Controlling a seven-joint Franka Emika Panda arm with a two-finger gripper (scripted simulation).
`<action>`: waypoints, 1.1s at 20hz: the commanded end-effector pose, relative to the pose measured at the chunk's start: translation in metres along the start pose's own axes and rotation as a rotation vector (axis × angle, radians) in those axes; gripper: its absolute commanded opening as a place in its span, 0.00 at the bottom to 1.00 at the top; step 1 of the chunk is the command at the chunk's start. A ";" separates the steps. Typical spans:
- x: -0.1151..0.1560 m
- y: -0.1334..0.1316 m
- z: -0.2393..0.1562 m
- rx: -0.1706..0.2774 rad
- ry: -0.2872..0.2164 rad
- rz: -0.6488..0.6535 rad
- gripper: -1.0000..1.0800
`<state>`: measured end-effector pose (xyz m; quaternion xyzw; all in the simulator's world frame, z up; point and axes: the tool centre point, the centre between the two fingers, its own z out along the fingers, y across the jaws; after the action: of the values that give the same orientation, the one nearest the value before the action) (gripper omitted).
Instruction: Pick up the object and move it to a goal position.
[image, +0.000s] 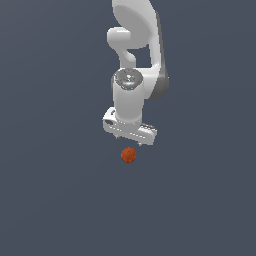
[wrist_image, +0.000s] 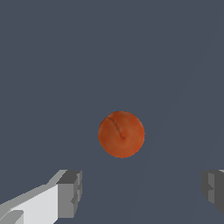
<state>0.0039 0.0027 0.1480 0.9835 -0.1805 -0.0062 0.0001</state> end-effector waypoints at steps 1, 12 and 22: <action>0.001 -0.001 0.004 0.002 0.000 0.072 0.96; 0.005 -0.003 0.024 0.006 0.001 0.381 0.96; 0.009 -0.004 0.040 0.007 0.005 0.653 0.96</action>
<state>0.0124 0.0041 0.1100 0.8832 -0.4689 -0.0033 -0.0009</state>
